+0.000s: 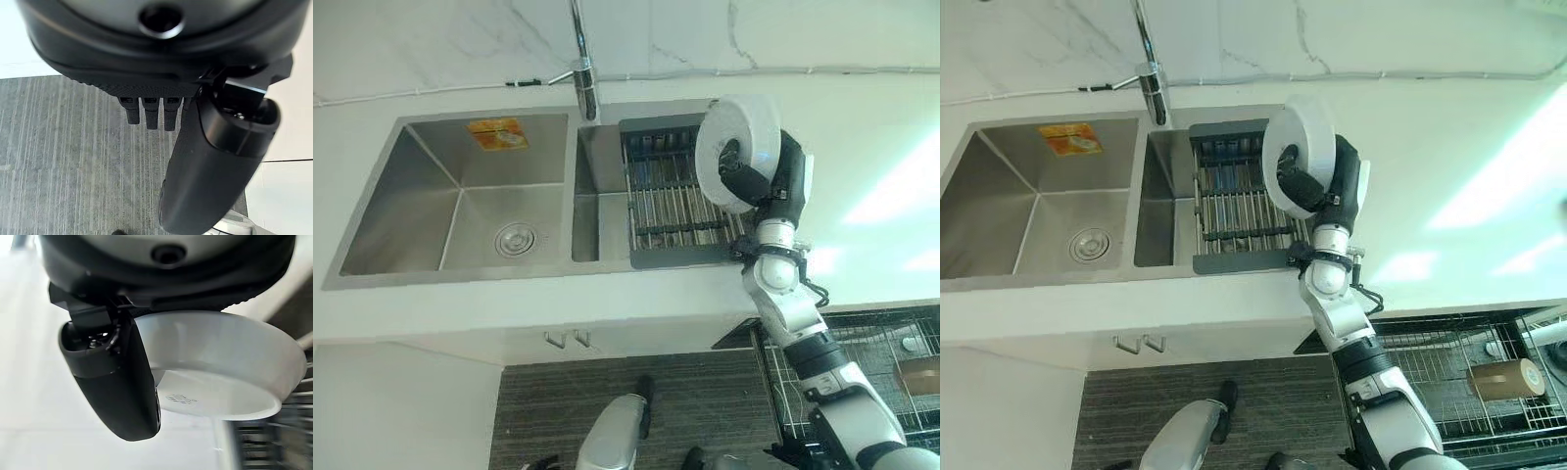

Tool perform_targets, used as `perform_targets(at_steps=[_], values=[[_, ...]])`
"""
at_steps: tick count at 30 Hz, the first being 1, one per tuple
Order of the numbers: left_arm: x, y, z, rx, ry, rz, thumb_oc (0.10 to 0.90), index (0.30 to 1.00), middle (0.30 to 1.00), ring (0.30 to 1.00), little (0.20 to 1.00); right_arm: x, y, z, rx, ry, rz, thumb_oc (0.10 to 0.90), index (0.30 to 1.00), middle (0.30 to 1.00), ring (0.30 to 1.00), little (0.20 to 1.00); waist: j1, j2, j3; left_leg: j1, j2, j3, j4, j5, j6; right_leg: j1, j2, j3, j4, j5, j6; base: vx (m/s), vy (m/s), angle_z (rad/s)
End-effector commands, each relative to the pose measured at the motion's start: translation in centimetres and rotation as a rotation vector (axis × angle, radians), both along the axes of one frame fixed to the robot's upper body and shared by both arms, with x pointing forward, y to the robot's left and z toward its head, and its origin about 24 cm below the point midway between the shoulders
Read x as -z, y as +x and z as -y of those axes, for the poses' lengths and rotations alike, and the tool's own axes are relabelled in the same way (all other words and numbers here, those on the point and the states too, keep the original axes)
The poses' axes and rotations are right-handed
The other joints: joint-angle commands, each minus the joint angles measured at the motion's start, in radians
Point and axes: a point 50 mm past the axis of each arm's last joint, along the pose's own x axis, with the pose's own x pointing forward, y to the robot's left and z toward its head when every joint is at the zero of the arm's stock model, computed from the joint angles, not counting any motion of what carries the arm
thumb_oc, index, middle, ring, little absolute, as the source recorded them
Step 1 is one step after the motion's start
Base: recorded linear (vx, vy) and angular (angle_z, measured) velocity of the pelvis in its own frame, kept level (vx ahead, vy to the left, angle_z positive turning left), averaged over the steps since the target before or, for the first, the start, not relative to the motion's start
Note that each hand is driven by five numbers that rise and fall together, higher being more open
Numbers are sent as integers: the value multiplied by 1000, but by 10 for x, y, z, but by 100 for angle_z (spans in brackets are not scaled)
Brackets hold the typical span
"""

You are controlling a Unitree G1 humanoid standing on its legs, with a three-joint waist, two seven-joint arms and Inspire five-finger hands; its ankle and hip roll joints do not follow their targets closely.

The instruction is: Place the dishes in the dishwasher.

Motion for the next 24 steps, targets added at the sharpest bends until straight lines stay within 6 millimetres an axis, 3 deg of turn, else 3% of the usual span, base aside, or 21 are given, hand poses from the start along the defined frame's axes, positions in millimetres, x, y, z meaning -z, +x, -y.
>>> perform_targets(at_steps=[1,4,5,6,12,20,24], values=[[5,-34,-3,37,49,-110,800,900,900,900,900,-79,-39,-5,-103,37,508,400,300,300,300,300,-27,20,-94,105,40,-62,-24,-182,-72,-100,-13,-10,13,20,-23,-8,-44,-21],[6,-38,1,23,43,-113,800,900,900,900,900,-72,-53,11,-137,113,515,400,300,300,300,300,-56,14,-102,113,52,-39,-24,-192,-72,-108,-5,12,13,20,-20,0,-37,-27],[7,-40,4,0,31,-108,800,900,900,900,900,-62,-70,33,-98,130,529,400,300,300,300,300,-97,11,-103,118,66,-13,-24,-202,-70,-117,5,40,13,21,-18,-18,-39,-44],[7,-41,5,-8,27,-106,800,900,900,900,900,-59,-77,42,-78,131,534,400,300,300,300,300,-112,9,-103,122,72,-1,-24,-207,-69,-120,9,52,13,21,-17,-26,-43,-29],[7,-43,8,-33,6,-86,800,900,900,900,900,-40,-112,87,102,6,522,400,300,300,300,300,-189,-4,-105,140,93,54,-24,-234,-62,-126,17,95,13,24,-5,4,-24,-36],[5,-42,1,-72,16,-73,800,900,900,900,900,-7,-137,143,434,-137,381,400,300,300,300,300,-267,-31,-93,189,107,117,-24,-264,-40,-126,20,132,13,38,4,27,-21,-46],[3,-34,-3,-74,14,-58,800,900,900,900,900,4,-137,152,435,-163,317,400,300,300,300,300,-289,-27,-83,196,102,115,-24,-267,-31,-129,28,155,13,45,1,36,-14,-24]])
